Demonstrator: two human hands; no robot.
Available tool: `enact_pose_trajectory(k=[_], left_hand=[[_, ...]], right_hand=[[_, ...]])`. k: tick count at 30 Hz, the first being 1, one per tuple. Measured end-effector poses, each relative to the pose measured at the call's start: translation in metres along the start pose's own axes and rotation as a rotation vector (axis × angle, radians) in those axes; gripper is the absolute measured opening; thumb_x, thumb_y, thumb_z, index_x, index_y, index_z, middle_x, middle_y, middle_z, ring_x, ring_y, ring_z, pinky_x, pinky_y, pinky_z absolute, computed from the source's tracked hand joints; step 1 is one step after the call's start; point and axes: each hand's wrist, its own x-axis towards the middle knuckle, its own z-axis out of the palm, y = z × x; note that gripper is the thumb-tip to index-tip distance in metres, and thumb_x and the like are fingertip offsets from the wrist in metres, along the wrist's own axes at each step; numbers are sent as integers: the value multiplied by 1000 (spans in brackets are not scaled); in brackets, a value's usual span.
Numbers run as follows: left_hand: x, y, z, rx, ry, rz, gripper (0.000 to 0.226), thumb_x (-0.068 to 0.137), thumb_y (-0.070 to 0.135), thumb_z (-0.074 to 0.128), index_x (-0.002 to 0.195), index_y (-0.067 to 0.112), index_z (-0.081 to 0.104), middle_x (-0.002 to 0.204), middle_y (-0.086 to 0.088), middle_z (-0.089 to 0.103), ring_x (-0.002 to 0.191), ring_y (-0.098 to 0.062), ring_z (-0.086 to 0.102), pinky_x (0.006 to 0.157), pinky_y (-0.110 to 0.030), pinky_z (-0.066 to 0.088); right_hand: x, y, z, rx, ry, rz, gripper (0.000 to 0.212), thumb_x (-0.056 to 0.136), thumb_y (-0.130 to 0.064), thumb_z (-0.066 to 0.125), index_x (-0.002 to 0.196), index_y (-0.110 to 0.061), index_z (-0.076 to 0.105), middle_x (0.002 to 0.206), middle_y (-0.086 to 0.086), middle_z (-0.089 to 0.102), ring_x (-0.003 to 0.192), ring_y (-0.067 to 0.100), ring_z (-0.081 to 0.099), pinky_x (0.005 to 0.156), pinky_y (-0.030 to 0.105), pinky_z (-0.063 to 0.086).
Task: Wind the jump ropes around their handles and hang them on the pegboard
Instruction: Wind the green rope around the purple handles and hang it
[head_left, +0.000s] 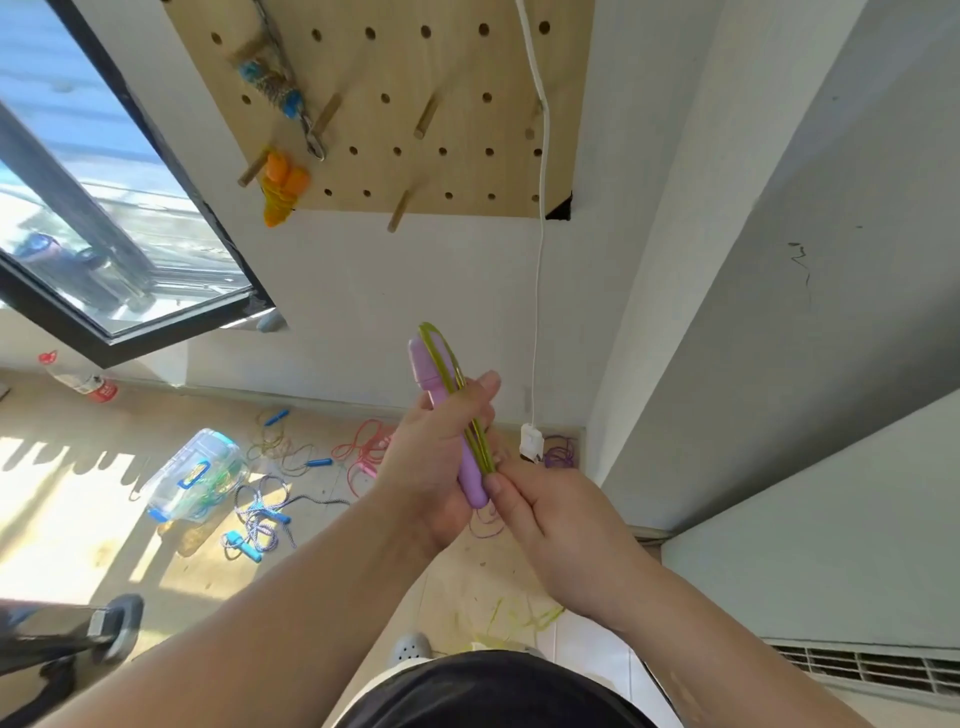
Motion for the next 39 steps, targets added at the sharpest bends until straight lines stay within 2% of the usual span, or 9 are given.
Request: enact_pose_trajectory(k=[9,13,17,23,27,30,32,35,39], left_hand=[[-13,3,-14,140,-120,165,18,103,21,52,86,16,55,73,-5,55,69,-21,56,68,-38,47],[-20,0,-17,249,-196,217,20,91,39,54,92,23,66,99,-9,75,92,-20,72,80,-39,55],[-22,-3,-22,400,-249,274,35,96,52,51,115,24,61,125,-5,72,113,-23,69,82,-30,57],[-26,-14,-16,405,-302,195,37,94,52,57,127,38,66,125,15,70,123,-8,63,89,-25,54],[-24,-13,-12,473,-317,176,53,87,49,53,140,48,51,108,32,71,124,12,52,98,-13,42],[-16,-9,-20,488,-185,130,19,94,29,65,96,46,76,92,16,77,98,4,69,76,-12,51],[-8,-10,-33,450,-2,137,28,84,19,81,107,33,70,99,4,74,95,-9,71,74,-23,51],[4,-10,-52,801,187,425,81,73,26,89,140,35,44,123,11,56,110,-10,61,88,-29,49],[14,4,-59,1822,-213,1185,32,89,42,55,111,24,70,98,6,67,91,-24,63,81,-38,44]], right_hand=[[-3,5,0,141,-10,79,31,104,-48,31,79,-41,49,71,-17,54,68,6,50,64,31,36],[-5,2,-4,339,-69,171,29,102,-50,33,127,-46,47,77,-44,53,78,-8,55,73,14,37],[-7,8,-11,299,-149,196,55,99,-64,34,150,-44,31,88,-25,61,83,-3,61,84,31,49],[5,-10,-19,310,-134,109,64,83,-30,67,138,-48,40,107,-13,66,91,12,68,81,40,59],[12,-7,-2,44,-18,162,37,80,-21,59,114,-36,52,92,-7,69,82,15,66,72,46,56],[19,1,-6,-99,-30,228,28,81,-21,57,106,-34,52,87,-7,67,77,19,66,70,40,55],[23,7,-12,-221,-95,271,23,81,-19,61,94,-35,50,83,-8,65,80,20,65,67,34,51],[29,13,-15,-345,-166,256,24,77,-17,61,74,-30,41,75,-5,60,80,22,61,58,31,41],[36,10,-20,-357,-178,222,28,78,-17,61,68,-28,38,71,-5,54,76,22,58,62,33,45]])
